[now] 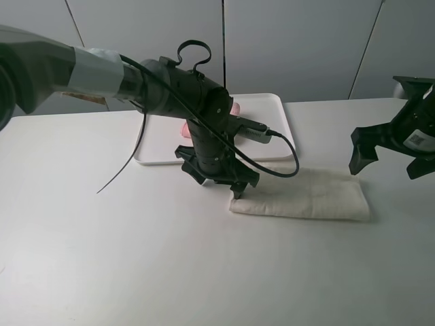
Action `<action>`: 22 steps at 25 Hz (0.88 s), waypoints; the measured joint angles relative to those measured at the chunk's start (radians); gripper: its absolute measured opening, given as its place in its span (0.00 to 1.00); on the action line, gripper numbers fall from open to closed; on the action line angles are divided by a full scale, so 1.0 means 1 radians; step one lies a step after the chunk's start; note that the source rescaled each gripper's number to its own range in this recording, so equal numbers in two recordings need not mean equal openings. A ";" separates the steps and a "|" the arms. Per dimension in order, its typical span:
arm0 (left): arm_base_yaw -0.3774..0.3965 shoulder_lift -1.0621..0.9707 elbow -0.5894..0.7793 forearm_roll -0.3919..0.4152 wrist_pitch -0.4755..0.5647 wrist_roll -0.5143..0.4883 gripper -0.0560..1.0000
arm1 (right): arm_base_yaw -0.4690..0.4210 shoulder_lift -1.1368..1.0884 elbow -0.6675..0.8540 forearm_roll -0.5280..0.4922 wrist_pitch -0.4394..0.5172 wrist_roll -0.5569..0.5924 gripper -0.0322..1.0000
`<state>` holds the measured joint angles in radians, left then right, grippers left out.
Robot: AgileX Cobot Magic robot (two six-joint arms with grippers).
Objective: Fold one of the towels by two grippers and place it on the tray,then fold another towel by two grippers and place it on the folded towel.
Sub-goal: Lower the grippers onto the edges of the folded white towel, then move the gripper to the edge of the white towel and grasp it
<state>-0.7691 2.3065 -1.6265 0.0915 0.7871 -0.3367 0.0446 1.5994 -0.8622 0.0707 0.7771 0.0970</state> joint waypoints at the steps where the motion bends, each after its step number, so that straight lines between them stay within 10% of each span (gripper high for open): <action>1: 0.000 0.000 -0.003 0.000 0.002 -0.002 1.00 | 0.000 0.015 0.000 0.000 -0.002 0.000 0.98; 22: 0.000 0.002 -0.012 -0.002 0.026 0.014 1.00 | 0.000 0.311 -0.093 0.021 -0.044 -0.050 0.98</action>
<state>-0.7691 2.3088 -1.6384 0.0896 0.8126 -0.3226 0.0446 1.9103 -0.9552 0.0919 0.7333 0.0473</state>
